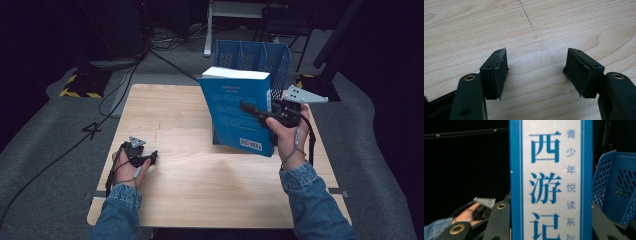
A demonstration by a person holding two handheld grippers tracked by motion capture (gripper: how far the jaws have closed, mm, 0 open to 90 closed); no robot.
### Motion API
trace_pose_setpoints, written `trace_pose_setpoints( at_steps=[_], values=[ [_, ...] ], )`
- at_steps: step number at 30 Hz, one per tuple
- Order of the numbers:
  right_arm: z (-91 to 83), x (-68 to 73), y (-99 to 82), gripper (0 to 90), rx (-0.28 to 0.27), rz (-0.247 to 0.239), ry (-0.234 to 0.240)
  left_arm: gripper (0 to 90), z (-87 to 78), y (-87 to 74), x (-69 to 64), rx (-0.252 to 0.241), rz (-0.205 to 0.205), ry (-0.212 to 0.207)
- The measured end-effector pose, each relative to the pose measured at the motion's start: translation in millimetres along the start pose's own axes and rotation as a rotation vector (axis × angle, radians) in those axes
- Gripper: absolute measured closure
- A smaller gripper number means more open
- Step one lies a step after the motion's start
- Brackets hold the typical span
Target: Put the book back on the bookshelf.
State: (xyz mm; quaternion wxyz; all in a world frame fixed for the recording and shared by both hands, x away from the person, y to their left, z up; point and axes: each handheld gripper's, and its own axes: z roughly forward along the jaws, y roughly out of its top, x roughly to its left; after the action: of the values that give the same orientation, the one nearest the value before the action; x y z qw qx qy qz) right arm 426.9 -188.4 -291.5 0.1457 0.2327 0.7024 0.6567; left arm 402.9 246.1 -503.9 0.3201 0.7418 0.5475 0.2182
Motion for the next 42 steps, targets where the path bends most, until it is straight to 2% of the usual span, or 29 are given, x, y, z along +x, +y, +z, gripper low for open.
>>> trace_pose_setpoints(
  at_steps=[6, 11, 13, 14, 15, 16, 17, 20, 22, 25, 27, 31, 33, 36, 39, 42],
  values=[
    [10.8, -8.0, 11.9, 62.2, -0.065, 0.037, -0.011, 34.8, 0.0, 0.0, 0.1, 0.000, 0.000, -0.001],
    [20.1, -14.9, 18.7, 62.2, -0.091, 0.039, -0.051, 34.8, 0.0, 0.0, 0.1, 0.000, 0.000, -0.001],
    [24.2, -19.8, 20.9, 62.2, -0.107, 0.048, -0.075, 34.8, 0.0, 0.1, 0.1, 0.001, 0.000, -0.001],
    [27.4, -24.3, 23.2, 62.2, -0.120, 0.053, -0.102, 34.8, -0.1, 0.1, 0.2, 0.002, 0.001, -0.002],
    [27.4, -24.3, 23.2, 62.2, -0.120, 0.053, -0.102, 34.8, -0.1, 0.1, 0.2, 0.002, 0.001, -0.002],
    [30.2, -28.2, 25.8, 62.2, -0.124, 0.045, -0.128, 34.8, -0.1, 0.1, 0.1, 0.001, 0.000, -0.002],
    [30.2, -28.2, 25.8, 62.2, -0.124, 0.045, -0.128, 34.8, -0.1, 0.1, 0.1, 0.001, 0.000, -0.002],
    [35.5, -32.9, 29.3, 62.2, -0.140, 0.007, -0.203, 34.8, -0.1, 0.3, 0.5, 0.001, 0.005, 0.000],
    [36.9, -35.7, 30.1, 62.2, -0.140, 0.008, -0.212, 34.8, 0.0, 0.3, 0.4, 0.001, 0.004, -0.001],
    [45.6, -50.7, 31.2, 62.2, -0.141, 0.044, -0.238, 34.7, 0.0, 0.3, 0.5, 0.000, 0.005, -0.001],
    [47.7, -53.2, 31.0, 62.2, -0.139, 0.047, -0.245, 34.7, 0.0, 0.3, 0.5, 0.000, 0.005, -0.001],
    [60.2, -67.9, 29.1, 62.2, -0.127, 0.061, -0.312, 34.7, 0.0, 0.3, 0.4, 0.000, 0.005, 0.000],
    [62.3, -71.0, 29.1, 62.2, -0.123, 0.066, -0.317, 34.7, -0.1, 0.2, 0.4, 0.000, 0.005, 0.000],
    [68.8, -78.4, 29.4, 62.1, -0.122, 0.080, -0.368, 34.7, -0.4, -0.2, 0.1, 0.002, 0.001, -0.003],
    [71.9, -81.5, 28.7, 62.1, -0.122, 0.080, -0.392, 34.7, -0.6, -0.3, 0.2, 0.001, 0.006, 0.000],
    [78.5, -91.4, 26.4, 62.1, -0.123, 0.125, -0.407, 34.7, -0.6, -0.2, 0.3, 0.002, 0.006, 0.000]
  ],
)
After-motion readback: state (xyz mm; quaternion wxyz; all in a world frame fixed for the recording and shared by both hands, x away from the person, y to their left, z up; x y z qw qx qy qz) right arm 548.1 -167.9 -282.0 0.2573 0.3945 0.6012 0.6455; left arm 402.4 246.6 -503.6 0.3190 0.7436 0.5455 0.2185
